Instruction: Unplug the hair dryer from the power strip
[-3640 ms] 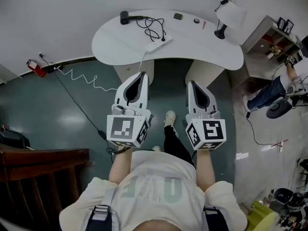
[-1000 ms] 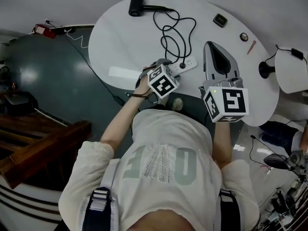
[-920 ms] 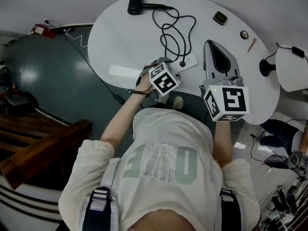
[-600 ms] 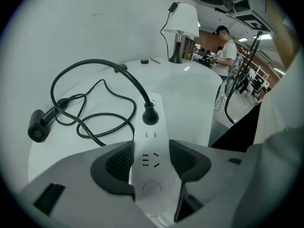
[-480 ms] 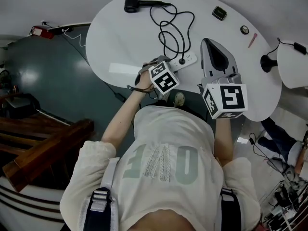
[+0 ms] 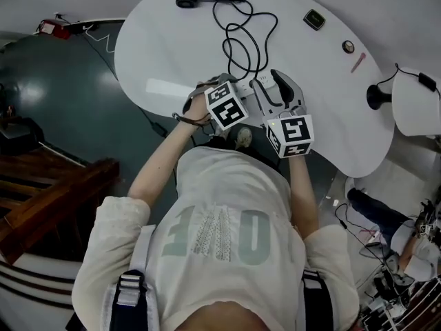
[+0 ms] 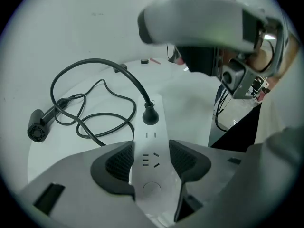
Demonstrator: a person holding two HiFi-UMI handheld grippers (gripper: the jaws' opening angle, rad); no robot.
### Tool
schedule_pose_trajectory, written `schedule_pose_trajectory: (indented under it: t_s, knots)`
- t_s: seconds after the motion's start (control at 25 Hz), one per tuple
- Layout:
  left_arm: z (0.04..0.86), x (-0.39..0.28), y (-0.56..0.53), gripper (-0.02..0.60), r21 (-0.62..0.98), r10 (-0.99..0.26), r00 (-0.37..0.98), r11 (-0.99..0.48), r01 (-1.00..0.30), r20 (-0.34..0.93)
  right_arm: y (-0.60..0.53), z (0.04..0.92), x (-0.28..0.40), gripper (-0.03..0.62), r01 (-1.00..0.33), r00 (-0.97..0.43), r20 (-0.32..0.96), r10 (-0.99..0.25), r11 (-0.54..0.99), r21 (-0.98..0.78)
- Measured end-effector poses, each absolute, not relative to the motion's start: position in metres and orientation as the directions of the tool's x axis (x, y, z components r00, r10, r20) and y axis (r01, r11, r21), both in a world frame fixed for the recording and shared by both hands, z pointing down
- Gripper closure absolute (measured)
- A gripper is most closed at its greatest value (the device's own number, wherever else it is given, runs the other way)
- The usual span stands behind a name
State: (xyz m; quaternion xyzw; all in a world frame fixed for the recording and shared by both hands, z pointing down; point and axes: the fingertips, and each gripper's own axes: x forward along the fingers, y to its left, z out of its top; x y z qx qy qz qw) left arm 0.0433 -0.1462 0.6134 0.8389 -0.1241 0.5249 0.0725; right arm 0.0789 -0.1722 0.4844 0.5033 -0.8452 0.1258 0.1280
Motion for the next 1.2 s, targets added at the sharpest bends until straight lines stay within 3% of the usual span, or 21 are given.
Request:
schedule_pose_trajectory:
  t_s: [0.24,0.52,1.2]
  knots:
    - [0.614,0.043,-0.148,0.334,-0.012,-0.137,0.417,-0.957,-0.29,0.899,-0.176,0.543,0.068,0.41,-0.874,-0.455,0.438,-0.775,0.482,-0.055]
    - [0.614,0.044,-0.146,0.334,-0.009,-0.129,0.409,-0.959,-0.282,0.904,-0.177,0.573,0.058,0.516,-0.85,-0.461,0.512,-0.725,0.526,-0.019]
    - [0.616,0.044,-0.145,0.335,-0.025,-0.113,0.356,-0.969,-0.244,0.927,-0.179,0.569,0.061,0.539,-0.842,-0.484,0.562,-0.671,0.533,-0.089]
